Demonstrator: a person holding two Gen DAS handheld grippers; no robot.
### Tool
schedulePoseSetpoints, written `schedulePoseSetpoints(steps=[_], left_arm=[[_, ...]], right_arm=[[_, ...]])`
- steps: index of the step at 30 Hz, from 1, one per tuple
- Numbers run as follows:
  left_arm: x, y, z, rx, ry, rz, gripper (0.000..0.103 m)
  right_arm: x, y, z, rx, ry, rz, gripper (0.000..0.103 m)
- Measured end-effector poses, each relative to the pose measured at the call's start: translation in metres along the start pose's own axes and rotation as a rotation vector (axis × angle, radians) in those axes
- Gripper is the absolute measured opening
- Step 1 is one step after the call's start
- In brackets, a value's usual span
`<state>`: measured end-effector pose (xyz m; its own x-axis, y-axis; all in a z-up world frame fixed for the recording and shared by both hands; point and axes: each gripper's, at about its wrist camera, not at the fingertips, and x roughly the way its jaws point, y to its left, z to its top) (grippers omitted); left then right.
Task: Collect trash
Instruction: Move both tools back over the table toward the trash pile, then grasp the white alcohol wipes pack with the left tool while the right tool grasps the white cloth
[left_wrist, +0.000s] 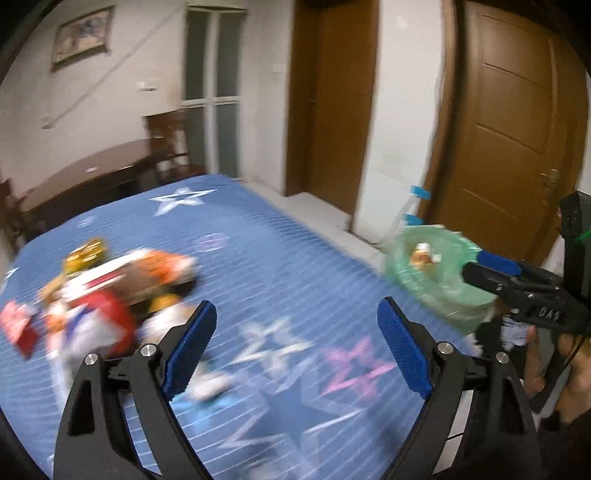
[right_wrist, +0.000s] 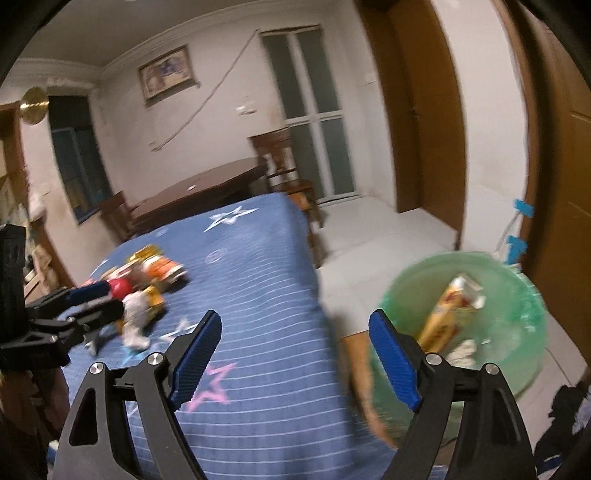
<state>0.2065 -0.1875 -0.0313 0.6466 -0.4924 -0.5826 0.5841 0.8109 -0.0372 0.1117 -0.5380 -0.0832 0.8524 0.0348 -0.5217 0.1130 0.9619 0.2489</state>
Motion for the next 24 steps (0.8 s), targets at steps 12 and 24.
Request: schedulePoseSetpoints(steps=[12,24], left_arm=[[-0.049,0.135,-0.046,-0.129,-0.024,0.218,0.090],[0.010,0.158,-0.068,-0.135,0.130,0.162,0.067]], right_arm=[[0.043,0.090,-0.026,-0.062,0.102,0.137,0.086],[0.088,0.148,-0.014,-0.123,0.169,0.209,0.087]])
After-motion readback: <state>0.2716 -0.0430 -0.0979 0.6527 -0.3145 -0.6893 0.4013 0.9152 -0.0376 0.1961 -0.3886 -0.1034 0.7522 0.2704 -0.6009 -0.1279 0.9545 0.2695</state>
